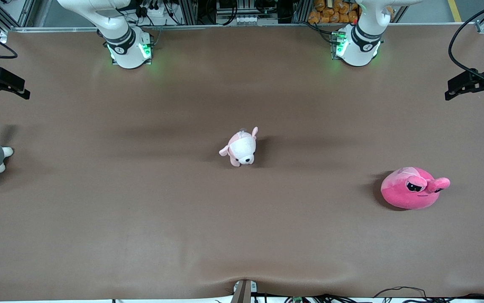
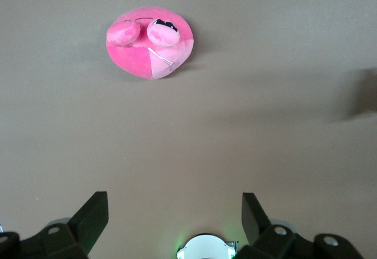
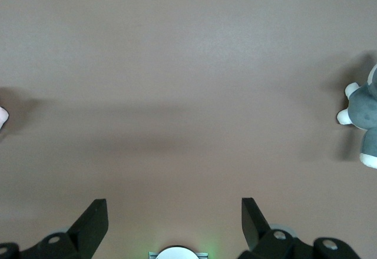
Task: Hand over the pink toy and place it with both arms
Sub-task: 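Move the left gripper down toward the pink plush toy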
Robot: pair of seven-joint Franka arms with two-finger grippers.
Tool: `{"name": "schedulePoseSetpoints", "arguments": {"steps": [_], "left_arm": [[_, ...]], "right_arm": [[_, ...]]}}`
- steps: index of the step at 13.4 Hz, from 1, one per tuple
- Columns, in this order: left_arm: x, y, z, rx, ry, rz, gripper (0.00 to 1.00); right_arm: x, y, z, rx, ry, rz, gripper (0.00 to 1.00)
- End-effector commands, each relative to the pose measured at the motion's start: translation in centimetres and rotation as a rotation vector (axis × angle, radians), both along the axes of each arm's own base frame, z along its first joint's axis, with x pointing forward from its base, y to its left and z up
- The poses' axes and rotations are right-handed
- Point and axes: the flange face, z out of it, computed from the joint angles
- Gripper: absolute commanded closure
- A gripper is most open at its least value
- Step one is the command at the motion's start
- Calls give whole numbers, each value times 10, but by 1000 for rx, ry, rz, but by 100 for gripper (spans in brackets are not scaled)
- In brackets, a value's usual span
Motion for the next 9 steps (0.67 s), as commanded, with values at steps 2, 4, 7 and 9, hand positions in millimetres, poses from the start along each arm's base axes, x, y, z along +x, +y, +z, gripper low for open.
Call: {"name": "schedulePoseSetpoints", "arguments": {"steps": [2, 4, 7, 9], "left_arm": [[4, 3, -1, 8, 1, -7, 0], [14, 11, -20, 5, 38, -72, 0], [27, 33, -44, -3, 70, -136, 0], [38, 35, -55, -4, 61, -240, 0]], "right_arm": [[0, -2, 1, 11, -4, 6, 0], [0, -2, 1, 11, -6, 6, 0], [0, -2, 1, 11, -4, 6, 0], [0, -2, 1, 11, -4, 6, 0]]}}
